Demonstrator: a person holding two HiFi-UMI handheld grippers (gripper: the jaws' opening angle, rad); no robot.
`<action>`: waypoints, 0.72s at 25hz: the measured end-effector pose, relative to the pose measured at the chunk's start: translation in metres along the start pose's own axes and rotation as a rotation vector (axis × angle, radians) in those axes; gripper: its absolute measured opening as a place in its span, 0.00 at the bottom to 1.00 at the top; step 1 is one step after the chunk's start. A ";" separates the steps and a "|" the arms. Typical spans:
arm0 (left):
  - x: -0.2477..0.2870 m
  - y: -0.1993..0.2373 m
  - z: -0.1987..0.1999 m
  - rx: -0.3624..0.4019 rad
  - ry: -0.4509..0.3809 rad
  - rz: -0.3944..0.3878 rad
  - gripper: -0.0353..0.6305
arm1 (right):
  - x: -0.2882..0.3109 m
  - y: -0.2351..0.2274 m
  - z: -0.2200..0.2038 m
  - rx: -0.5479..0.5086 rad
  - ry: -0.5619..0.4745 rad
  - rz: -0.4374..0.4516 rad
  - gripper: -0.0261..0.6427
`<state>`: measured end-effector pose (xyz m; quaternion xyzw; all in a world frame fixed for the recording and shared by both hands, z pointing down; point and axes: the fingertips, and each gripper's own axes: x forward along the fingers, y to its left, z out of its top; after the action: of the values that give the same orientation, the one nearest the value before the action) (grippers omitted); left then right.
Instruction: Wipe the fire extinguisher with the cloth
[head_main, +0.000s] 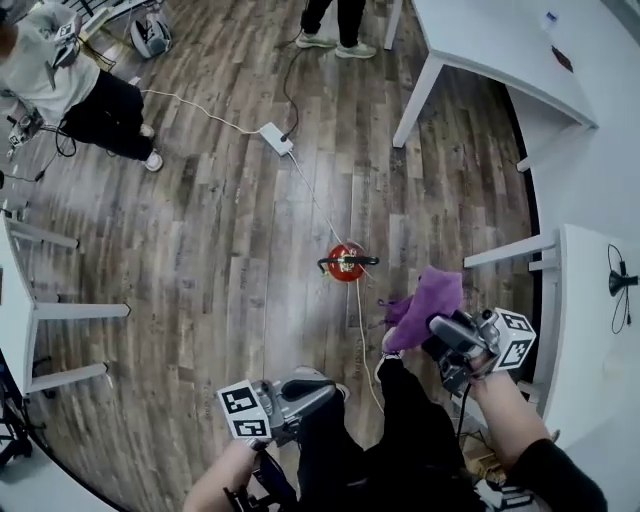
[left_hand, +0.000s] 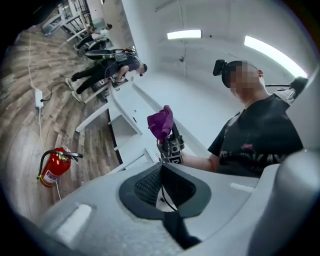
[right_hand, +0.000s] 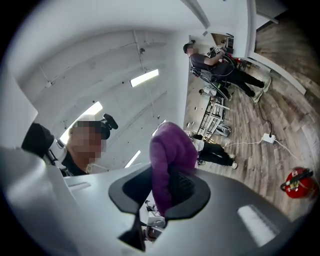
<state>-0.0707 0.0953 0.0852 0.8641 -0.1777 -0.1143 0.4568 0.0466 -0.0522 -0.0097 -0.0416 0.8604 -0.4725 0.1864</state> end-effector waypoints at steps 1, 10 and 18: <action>-0.002 -0.013 0.011 0.017 0.016 -0.016 0.04 | 0.005 0.012 -0.003 0.013 -0.022 0.000 0.15; -0.033 -0.123 0.101 0.079 -0.134 -0.195 0.04 | 0.038 0.122 -0.051 -0.015 -0.162 -0.001 0.15; -0.063 -0.182 0.053 0.070 0.010 -0.273 0.04 | 0.037 0.193 -0.100 -0.110 -0.241 -0.035 0.15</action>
<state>-0.1107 0.1757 -0.0931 0.8961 -0.0599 -0.1651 0.4075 -0.0034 0.1246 -0.1316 -0.1231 0.8556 -0.4192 0.2776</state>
